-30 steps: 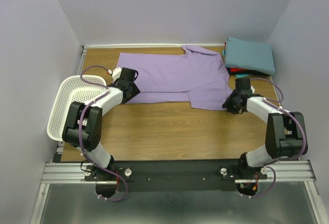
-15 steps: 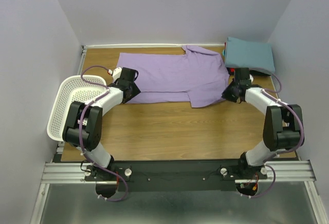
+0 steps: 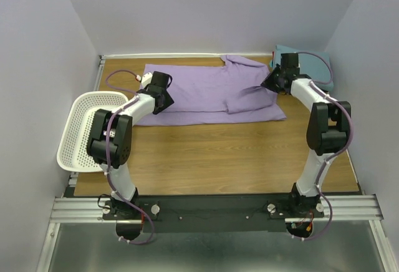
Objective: Fold and stack the t-shirts
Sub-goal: Fold the tshirt
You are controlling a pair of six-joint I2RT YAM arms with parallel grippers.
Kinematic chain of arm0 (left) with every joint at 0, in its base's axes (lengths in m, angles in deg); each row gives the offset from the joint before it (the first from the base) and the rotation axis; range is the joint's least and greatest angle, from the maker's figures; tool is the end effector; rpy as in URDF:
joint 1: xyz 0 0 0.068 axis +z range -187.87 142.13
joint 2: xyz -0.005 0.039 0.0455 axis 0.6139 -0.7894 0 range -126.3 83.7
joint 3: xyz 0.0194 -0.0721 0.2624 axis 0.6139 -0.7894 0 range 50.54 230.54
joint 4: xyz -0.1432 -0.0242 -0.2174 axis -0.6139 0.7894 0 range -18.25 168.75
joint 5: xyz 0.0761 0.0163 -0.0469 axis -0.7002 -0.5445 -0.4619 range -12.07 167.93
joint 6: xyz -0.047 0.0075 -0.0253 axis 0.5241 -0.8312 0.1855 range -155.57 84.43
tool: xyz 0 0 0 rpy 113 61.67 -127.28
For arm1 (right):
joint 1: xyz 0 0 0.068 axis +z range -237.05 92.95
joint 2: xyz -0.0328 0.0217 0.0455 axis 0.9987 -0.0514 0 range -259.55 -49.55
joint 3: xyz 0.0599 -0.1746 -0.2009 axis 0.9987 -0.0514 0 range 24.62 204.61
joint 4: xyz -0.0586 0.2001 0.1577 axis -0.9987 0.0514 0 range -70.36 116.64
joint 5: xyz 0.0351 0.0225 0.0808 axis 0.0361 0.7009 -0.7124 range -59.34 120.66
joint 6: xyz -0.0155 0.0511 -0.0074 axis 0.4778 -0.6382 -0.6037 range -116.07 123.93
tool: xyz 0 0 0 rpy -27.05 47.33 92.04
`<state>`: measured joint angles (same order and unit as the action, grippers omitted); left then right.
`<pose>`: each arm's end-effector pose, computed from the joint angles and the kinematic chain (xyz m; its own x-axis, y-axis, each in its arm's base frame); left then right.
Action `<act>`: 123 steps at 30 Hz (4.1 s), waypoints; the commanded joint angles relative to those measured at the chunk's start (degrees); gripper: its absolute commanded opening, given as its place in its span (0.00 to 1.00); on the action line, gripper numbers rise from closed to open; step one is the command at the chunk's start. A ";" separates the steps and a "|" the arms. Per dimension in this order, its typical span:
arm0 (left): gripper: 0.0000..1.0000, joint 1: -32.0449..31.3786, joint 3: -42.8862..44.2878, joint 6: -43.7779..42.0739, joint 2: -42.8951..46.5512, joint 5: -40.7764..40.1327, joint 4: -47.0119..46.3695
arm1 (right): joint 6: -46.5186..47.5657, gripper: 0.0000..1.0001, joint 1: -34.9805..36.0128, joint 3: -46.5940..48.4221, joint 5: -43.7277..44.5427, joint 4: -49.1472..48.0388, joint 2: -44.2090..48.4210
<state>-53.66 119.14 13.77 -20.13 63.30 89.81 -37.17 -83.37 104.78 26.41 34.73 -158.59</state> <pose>0.3706 -0.0955 0.1907 -0.5921 -0.5953 -0.5431 -0.5084 0.7989 -0.3214 0.4273 0.0301 0.2213 -0.5993 0.6183 -0.5085 0.3670 0.7767 0.5119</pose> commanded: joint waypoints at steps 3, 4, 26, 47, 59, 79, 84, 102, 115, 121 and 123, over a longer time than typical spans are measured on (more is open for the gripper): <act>0.56 1.29 2.94 -0.74 -1.20 -1.01 2.50 | 1.46 0.00 0.53 10.17 -2.87 -0.24 -7.67; 0.56 1.29 2.94 -0.65 -1.37 -1.01 2.50 | 1.46 0.00 0.54 11.06 -2.87 -0.41 -8.38; 0.56 3.75 4.61 -1.53 -2.43 -1.27 3.73 | 3.13 0.00 1.59 14.15 -6.99 -17.29 -12.87; 0.55 4.36 4.18 -1.44 -3.40 -0.57 3.65 | 3.84 0.51 1.50 9.58 -7.88 -21.25 -13.58; 0.55 4.19 -3.20 0.14 1.17 1.54 -0.74 | 4.18 0.72 1.50 -12.80 2.31 -11.40 4.95; 0.54 4.19 -8.39 4.88 -0.67 -2.42 -1.28 | -0.29 0.70 1.24 -29.09 8.64 -10.70 6.99; 0.54 3.05 -12.43 6.38 2.14 -3.12 -1.37 | -1.00 0.70 0.10 -35.77 9.44 -9.47 13.82; 0.54 -7.40 -31.23 17.27 21.82 -3.82 1.44 | -6.18 0.71 -2.63 -48.07 11.28 8.10 36.51; 0.54 -10.58 -32.05 15.71 31.58 -6.45 3.82 | -3.57 0.72 -2.63 -47.65 7.97 15.15 45.49; 0.54 -10.58 -20.89 3.85 32.03 -7.70 3.56 | 6.29 0.73 -1.05 -37.11 3.98 9.36 41.63; 0.54 -10.49 -17.21 -2.37 31.59 -5.16 0.50 | 7.26 0.71 1.40 -32.64 6.27 8.20 38.22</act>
<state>-63.89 95.42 23.22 10.41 58.29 94.34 -35.18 -84.92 64.91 32.73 47.16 -116.69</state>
